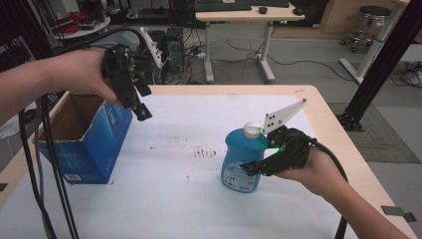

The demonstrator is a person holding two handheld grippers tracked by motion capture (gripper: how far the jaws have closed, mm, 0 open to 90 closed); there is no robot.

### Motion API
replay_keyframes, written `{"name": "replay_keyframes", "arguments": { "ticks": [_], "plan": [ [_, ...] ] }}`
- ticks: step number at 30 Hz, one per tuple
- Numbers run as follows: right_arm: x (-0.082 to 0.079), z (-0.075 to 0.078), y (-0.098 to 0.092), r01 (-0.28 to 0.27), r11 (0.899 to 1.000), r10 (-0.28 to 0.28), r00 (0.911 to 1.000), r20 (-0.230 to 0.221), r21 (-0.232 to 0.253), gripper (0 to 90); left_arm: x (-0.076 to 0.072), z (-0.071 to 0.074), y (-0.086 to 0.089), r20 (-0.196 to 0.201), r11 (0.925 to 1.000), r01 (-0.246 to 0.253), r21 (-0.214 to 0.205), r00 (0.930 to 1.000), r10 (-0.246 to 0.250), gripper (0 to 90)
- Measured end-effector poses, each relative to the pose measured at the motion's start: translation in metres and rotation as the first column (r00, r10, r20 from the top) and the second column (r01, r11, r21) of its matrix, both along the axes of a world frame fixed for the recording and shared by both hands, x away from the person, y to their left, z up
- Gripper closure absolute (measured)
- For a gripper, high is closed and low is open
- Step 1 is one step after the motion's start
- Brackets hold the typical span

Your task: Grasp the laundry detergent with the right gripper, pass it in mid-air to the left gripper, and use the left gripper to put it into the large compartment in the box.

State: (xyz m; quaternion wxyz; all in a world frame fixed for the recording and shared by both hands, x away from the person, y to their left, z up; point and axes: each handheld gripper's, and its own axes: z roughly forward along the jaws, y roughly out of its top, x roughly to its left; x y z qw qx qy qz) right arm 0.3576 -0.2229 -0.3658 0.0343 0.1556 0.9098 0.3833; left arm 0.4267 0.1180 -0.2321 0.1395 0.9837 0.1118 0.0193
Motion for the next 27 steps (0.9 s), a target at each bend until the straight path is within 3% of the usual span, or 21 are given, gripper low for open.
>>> {"name": "replay_keyframes", "arguments": {
  "ticks": [13,27],
  "plan": [
    [0.011,0.027,0.002,-0.069,0.998,0.069,0.9976,0.001,0.006,47.2,-0.001,0.003,-0.001,-0.007,0.9999,0.008,-0.008,0.9999,-0.008,18.2],
    [0.029,0.048,0.022,-0.175,0.984,0.175,0.9846,-0.006,-0.030,47.2,-0.006,0.013,-0.008,-0.009,0.9990,0.044,-0.005,0.9990,-0.044,18.2]
  ]
}}
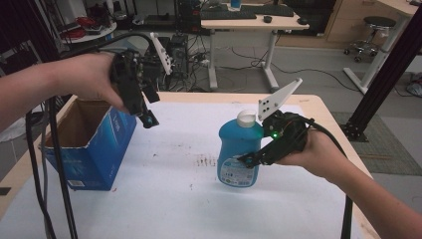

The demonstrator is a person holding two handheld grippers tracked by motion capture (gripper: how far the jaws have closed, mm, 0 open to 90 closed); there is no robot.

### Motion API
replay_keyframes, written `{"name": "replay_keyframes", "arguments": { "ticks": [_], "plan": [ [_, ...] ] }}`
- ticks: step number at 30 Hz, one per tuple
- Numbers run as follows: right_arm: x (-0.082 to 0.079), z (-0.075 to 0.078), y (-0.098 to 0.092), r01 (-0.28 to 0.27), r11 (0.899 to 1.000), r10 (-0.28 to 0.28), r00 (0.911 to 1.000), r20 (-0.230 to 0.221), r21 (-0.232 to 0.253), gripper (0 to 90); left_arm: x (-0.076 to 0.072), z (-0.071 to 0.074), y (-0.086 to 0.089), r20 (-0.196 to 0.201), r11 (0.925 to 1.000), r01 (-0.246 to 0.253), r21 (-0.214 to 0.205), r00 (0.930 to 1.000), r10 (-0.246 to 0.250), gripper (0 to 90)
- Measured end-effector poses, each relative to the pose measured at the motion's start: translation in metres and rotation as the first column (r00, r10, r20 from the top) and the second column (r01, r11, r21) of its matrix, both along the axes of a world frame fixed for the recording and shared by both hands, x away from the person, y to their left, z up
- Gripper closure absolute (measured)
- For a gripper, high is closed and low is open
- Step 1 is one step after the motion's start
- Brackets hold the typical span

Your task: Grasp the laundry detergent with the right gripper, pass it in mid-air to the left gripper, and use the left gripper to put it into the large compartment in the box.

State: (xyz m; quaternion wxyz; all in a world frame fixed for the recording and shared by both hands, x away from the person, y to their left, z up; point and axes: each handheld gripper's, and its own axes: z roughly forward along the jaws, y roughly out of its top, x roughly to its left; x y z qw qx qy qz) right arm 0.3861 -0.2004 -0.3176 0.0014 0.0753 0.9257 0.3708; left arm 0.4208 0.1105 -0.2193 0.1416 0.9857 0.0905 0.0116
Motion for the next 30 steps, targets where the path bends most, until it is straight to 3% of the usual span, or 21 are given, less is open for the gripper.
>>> {"name": "replay_keyframes", "arguments": {
  "ticks": [18,30],
  "plan": [
    [0.016,0.031,0.038,-0.103,0.995,0.103,0.9947,-0.002,-0.017,47.3,-0.008,0.034,-0.020,0.009,0.9975,0.059,-0.037,0.9982,-0.059,18.2],
    [0.021,0.043,0.068,-0.159,0.987,0.160,0.9871,0.011,-0.023,47.4,-0.012,0.051,-0.041,-0.007,0.9928,0.104,-0.060,0.9945,-0.104,18.2]
  ]
}}
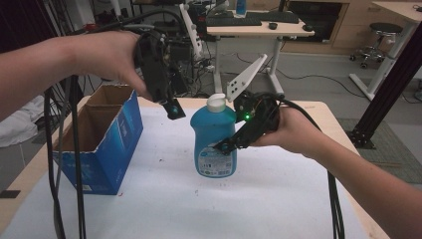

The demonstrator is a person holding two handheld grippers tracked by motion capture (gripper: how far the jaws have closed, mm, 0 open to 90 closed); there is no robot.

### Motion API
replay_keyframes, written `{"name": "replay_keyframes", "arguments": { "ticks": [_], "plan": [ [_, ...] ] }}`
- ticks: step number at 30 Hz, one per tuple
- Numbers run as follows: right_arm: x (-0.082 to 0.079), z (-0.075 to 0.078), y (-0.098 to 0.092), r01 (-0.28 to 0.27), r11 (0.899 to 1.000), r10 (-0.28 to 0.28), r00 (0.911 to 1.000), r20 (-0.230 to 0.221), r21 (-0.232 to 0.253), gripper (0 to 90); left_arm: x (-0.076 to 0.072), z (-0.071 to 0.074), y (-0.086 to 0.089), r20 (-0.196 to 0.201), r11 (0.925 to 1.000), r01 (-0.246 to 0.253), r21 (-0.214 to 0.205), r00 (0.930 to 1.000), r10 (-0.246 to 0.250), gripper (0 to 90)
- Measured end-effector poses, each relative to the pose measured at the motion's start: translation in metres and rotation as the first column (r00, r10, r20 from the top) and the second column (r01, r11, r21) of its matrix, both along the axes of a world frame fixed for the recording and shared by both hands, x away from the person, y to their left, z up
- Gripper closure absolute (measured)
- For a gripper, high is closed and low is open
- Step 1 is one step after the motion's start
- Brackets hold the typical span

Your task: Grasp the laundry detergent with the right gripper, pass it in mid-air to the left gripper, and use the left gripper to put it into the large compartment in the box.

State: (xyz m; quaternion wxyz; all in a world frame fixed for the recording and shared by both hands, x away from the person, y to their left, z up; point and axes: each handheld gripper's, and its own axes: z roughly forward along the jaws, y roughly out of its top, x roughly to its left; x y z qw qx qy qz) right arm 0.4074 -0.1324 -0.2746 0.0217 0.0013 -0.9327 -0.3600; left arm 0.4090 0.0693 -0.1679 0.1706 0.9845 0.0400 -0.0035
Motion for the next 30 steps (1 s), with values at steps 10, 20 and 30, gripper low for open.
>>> {"name": "replay_keyframes", "arguments": {
  "ticks": [10,20,30],
  "plan": [
    [0.000,0.008,0.015,-0.021,1.000,0.021,0.9997,0.011,0.001,47.4,-0.001,0.003,-0.013,-0.013,0.9999,0.012,0.005,0.9998,-0.012,18.2],
    [0.000,0.006,0.022,-0.031,0.999,0.031,0.9995,0.012,-0.011,47.5,-0.001,-0.002,-0.026,-0.029,0.9992,0.032,0.026,0.9991,-0.031,18.2],
    [0.000,0.006,0.022,-0.034,0.999,0.034,0.9994,0.009,-0.015,47.5,0.000,-0.006,-0.031,-0.028,0.9983,0.038,0.043,0.9989,-0.037,18.2]
  ]
}}
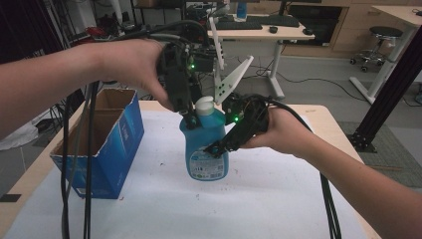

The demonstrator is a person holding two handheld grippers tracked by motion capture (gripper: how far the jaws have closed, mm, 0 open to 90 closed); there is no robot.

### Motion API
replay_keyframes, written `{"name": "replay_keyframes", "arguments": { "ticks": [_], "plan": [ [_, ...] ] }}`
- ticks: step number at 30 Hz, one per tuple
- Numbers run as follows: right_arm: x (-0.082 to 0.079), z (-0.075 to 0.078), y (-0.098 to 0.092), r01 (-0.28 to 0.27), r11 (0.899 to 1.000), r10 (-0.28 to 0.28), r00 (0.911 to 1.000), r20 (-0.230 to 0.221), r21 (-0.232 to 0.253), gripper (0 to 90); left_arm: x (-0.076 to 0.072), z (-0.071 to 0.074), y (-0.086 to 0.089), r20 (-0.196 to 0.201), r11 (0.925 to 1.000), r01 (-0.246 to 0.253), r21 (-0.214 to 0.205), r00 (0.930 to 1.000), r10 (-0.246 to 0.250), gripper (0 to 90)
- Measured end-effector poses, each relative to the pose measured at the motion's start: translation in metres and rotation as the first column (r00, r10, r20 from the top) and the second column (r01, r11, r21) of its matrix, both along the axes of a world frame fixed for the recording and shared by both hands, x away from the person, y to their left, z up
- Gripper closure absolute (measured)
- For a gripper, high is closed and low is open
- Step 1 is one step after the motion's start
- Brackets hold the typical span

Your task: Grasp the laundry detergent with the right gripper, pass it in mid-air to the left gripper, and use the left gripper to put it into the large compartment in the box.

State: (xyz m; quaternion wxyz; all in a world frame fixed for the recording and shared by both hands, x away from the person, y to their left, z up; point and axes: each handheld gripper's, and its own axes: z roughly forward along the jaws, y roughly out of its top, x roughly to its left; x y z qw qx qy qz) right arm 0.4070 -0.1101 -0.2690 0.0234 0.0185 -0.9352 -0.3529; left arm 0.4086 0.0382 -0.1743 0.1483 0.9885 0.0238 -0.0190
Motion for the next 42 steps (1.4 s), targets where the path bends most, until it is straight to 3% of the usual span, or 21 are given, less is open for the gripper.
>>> {"name": "replay_keyframes", "arguments": {
  "ticks": [23,25,42],
  "plan": [
    [0.005,0.001,0.002,0.000,1.000,0.000,0.9999,-0.014,-0.003,47.5,0.004,-0.003,-0.002,-0.002,0.9999,-0.013,-0.009,0.9999,0.013,18.2],
    [0.005,0.000,0.004,0.005,1.000,-0.005,0.9999,0.014,-0.013,47.5,0.004,-0.004,-0.004,-0.006,0.9998,-0.015,-0.009,0.9999,0.015,18.2],
    [0.006,0.003,-0.001,0.025,1.000,-0.025,0.9996,0.009,-0.001,47.5,-0.001,-0.013,-0.012,0.011,0.9999,-0.013,0.002,0.9998,0.013,18.3]
  ]
}}
